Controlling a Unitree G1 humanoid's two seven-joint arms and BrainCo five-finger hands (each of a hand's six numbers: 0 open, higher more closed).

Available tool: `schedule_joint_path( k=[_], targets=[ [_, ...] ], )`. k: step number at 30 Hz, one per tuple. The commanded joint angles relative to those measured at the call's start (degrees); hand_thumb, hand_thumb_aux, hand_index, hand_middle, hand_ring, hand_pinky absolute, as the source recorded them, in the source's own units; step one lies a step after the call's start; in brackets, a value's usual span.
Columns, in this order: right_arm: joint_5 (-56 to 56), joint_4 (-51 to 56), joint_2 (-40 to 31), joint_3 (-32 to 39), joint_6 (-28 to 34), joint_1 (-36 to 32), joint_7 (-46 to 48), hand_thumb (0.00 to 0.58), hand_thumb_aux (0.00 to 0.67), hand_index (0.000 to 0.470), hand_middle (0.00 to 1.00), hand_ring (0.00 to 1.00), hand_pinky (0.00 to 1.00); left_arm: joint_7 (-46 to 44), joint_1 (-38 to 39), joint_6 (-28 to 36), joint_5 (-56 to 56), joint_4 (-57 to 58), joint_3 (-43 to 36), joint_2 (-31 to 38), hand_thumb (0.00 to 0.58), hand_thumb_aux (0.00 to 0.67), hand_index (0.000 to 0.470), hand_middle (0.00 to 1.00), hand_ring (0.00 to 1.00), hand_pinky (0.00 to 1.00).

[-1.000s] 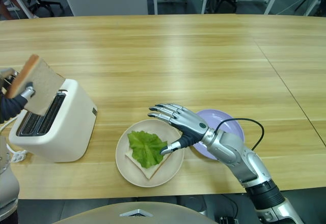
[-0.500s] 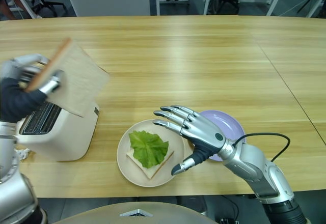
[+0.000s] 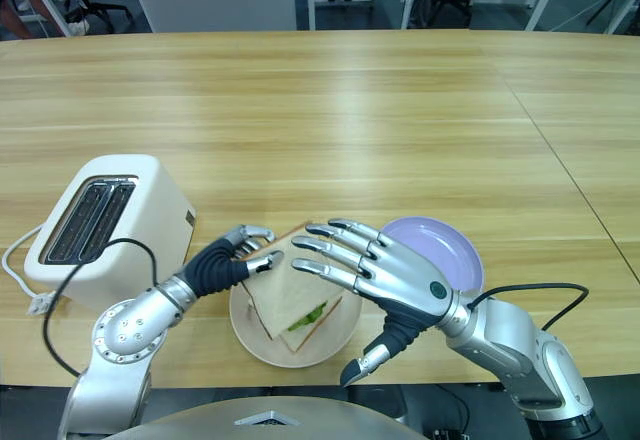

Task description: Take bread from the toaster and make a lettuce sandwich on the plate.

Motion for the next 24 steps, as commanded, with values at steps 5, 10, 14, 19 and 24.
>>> schedule_joint_path(
  k=[5, 10, 14, 19, 24],
  targets=[
    [-4.7, 2.5, -2.6, 6.7, 7.0, 2.2, 11.1, 0.0, 0.0, 0.0, 0.0, 0.0, 0.0, 4.4, -2.6, -3.7, 0.3, 12.7, -2.3, 0.6, 0.58, 0.67, 0.46, 1.0, 1.0, 1.0],
    [-6.6, 3.0, -2.9, 10.7, 12.3, 0.7, 17.9, 0.0, 0.0, 0.0, 0.0, 0.0, 0.0, 7.0, -2.3, -6.4, 1.7, 17.9, -4.4, 1.2, 0.58, 0.67, 0.46, 1.0, 1.0, 1.0],
    [-10.4, 6.3, -0.8, 14.8, 15.0, -3.8, 20.4, 0.0, 0.0, 0.0, 0.0, 0.0, 0.0, 8.4, -2.3, -8.0, 4.3, 20.7, -6.5, 2.8, 0.58, 0.67, 0.46, 1.0, 1.0, 1.0],
    [-12.4, 10.8, 1.2, 18.8, 16.6, -8.3, 22.2, 0.0, 0.0, 0.0, 0.0, 0.0, 0.0, 8.8, -2.2, -8.2, 7.1, 22.0, -9.4, 4.5, 0.58, 0.67, 0.46, 1.0, 1.0, 1.0],
    [-12.2, 14.4, 2.1, 22.9, 17.7, -12.1, 25.8, 0.0, 0.0, 0.0, 0.0, 0.0, 0.0, 10.3, -3.3, -9.8, 13.3, 22.6, -11.7, 7.1, 0.58, 0.67, 0.46, 1.0, 1.0, 1.0]
  ],
)
